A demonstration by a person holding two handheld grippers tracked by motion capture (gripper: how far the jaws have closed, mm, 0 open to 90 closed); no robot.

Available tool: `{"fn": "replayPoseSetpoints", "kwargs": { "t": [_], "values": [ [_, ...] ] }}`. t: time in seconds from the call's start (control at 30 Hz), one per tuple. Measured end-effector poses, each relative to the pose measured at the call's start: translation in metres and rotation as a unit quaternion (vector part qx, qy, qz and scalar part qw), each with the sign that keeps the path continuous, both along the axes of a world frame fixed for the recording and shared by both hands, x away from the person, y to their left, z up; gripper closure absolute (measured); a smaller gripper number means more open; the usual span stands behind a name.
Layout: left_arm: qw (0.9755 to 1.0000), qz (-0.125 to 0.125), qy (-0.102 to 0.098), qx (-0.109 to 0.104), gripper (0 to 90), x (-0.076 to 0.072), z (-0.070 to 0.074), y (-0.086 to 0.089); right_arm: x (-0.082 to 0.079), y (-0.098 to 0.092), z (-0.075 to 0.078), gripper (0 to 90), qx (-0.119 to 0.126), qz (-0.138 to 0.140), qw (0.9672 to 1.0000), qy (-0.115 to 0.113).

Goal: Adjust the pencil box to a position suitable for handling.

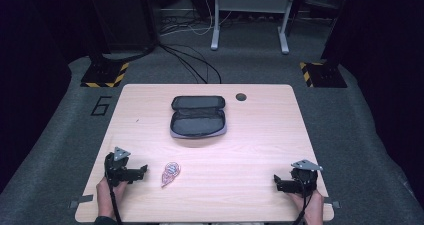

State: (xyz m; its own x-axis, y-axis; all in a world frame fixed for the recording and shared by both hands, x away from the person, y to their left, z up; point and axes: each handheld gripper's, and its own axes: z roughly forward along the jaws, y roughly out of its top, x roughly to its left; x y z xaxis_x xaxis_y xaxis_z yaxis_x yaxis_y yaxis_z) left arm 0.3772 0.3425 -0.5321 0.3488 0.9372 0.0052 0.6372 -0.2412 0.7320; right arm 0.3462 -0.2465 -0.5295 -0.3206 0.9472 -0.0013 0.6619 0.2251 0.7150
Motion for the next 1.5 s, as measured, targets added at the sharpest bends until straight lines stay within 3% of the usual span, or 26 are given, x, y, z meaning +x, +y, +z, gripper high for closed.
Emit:
{"fn": "replayPoseSetpoints", "kwargs": {
  "t": [0.67, 0.7, 0.83, 0.87, 1.07, 1.5],
  "values": [
    [1.0, 0.0, 0.001, 0.0, 0.8, 0.0, 0.0, 0.0, 0.003, 0.001, 0.002, 1.3, -0.002, -0.008, 0.9999, 0.009],
    [0.9999, -0.003, 0.009, 0.003, 0.8, 0.0, 0.002, 0.001, 0.004, 0.001, 0.002, 1.4, -0.002, -0.009, 0.9999, 0.009],
    [1.0, 0.0, 0.002, 0.001, 0.8, 0.0, 0.0, 0.0, 0.004, 0.001, 0.003, 1.8, -0.002, -0.008, 0.9999, 0.009],
    [0.9999, -0.003, 0.01, 0.003, 0.9, 0.0, 0.002, 0.001, 0.004, 0.001, 0.003, 1.8, -0.003, -0.006, 0.9999, 0.009],
    [1.0, -0.001, 0.004, 0.002, 0.8, 0.0, 0.001, 0.0, 0.004, 0.002, 0.005, 1.9, 0.014, -0.008, 0.9998, 0.007],
    [1.0, -0.001, -0.001, 0.0, 0.8, 0.0, 0.0, 0.0, 0.02, 0.031, 0.039, 1.9, 0.03, 0.042, 0.9987, -0.008]
  ]
}}
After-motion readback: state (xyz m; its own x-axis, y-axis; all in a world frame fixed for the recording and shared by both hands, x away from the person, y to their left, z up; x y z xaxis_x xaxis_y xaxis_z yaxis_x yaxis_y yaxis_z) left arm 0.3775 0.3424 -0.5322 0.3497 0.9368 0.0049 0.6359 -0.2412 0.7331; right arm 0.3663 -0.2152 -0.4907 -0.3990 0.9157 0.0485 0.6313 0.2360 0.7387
